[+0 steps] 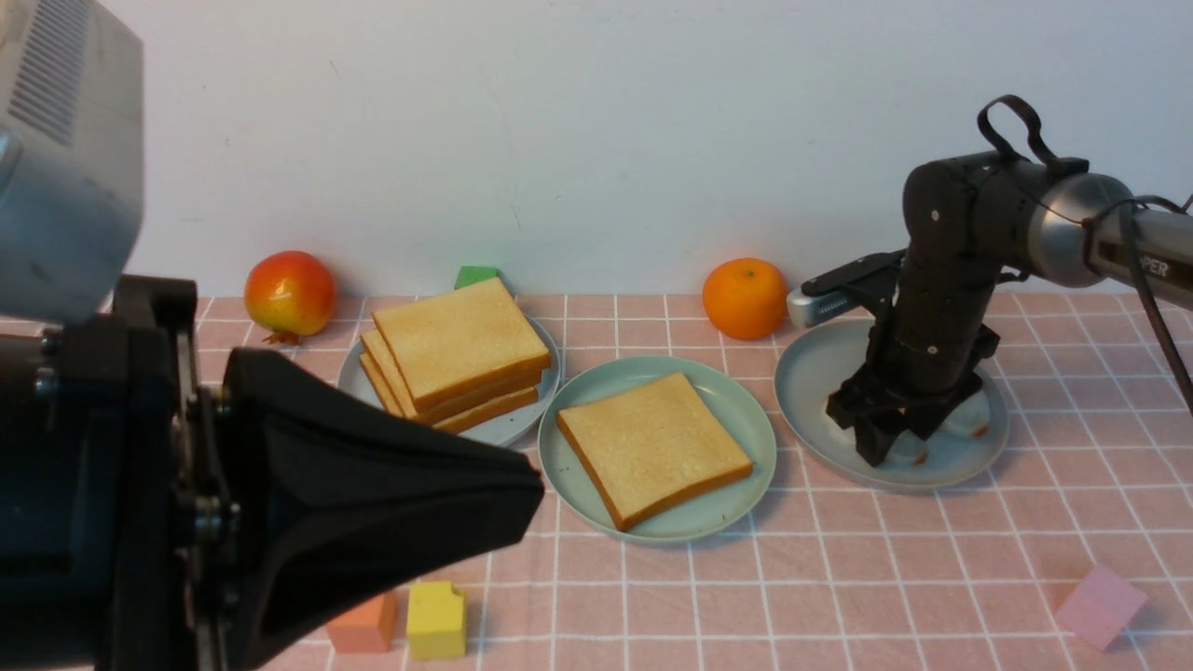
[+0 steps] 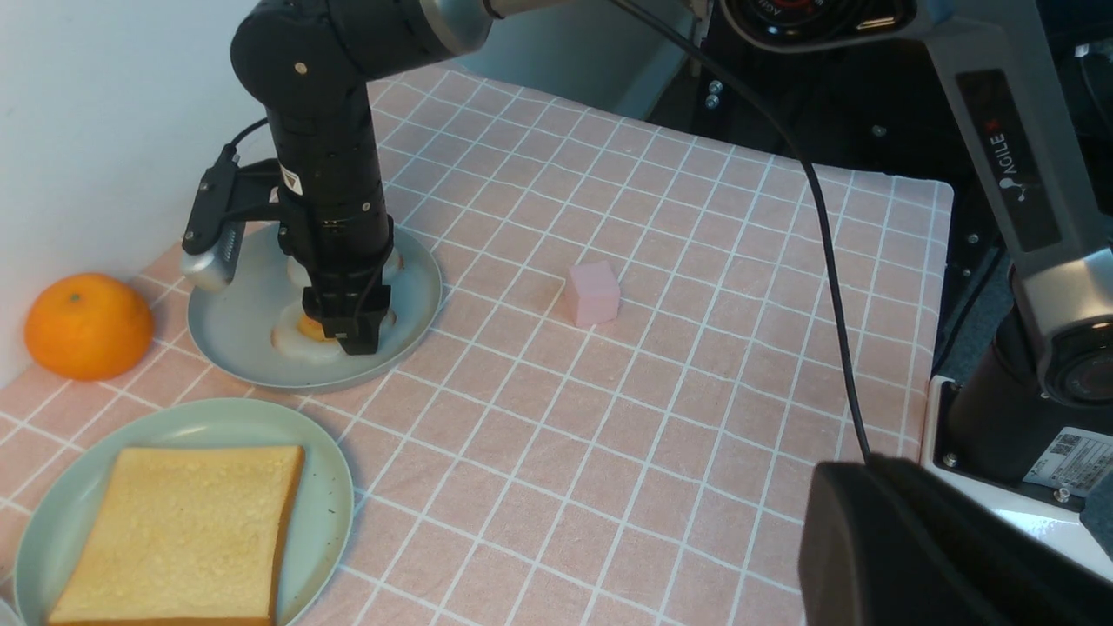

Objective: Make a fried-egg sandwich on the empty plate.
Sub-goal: Use the right arm to grab a fried egg

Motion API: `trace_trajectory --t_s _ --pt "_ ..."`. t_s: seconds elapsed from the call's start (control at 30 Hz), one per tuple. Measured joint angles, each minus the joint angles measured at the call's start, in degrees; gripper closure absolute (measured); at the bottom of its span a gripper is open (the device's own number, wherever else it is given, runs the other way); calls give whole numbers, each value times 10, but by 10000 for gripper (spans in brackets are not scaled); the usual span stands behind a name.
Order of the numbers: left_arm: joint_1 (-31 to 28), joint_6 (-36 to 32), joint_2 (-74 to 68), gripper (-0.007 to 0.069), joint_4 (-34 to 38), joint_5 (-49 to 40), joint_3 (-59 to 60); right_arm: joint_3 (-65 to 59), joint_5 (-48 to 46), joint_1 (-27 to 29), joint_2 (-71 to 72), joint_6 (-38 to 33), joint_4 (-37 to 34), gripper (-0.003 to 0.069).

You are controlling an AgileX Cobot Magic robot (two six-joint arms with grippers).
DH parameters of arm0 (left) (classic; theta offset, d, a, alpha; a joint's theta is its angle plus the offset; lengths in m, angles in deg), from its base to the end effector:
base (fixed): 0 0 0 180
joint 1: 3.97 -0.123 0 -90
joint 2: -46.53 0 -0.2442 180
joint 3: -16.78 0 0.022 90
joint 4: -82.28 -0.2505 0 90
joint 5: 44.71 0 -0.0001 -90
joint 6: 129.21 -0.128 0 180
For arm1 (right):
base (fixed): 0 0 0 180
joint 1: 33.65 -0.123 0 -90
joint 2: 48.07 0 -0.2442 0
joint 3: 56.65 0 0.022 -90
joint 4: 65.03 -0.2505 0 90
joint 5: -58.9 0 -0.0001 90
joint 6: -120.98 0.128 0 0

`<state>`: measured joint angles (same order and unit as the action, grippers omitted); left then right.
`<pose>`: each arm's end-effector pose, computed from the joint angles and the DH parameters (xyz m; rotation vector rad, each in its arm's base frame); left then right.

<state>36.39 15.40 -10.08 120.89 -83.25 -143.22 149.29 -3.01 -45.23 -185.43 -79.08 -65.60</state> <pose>0.1323 -0.1778 0.3688 0.9804 1.6867 -0.8110 0.4265 0.0885 0.0903 -0.8185 2.9120 0.0006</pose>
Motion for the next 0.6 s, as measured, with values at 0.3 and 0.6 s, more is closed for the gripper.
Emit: trace_trajectory --t_s 0.3,0.6 --pt "0 0 0 587 0 0 0 -11 -35 -27 37 -9 -18 653" --pt "0 0 0 587 0 -6 0 -11 -44 -9 45 104 -12 604"
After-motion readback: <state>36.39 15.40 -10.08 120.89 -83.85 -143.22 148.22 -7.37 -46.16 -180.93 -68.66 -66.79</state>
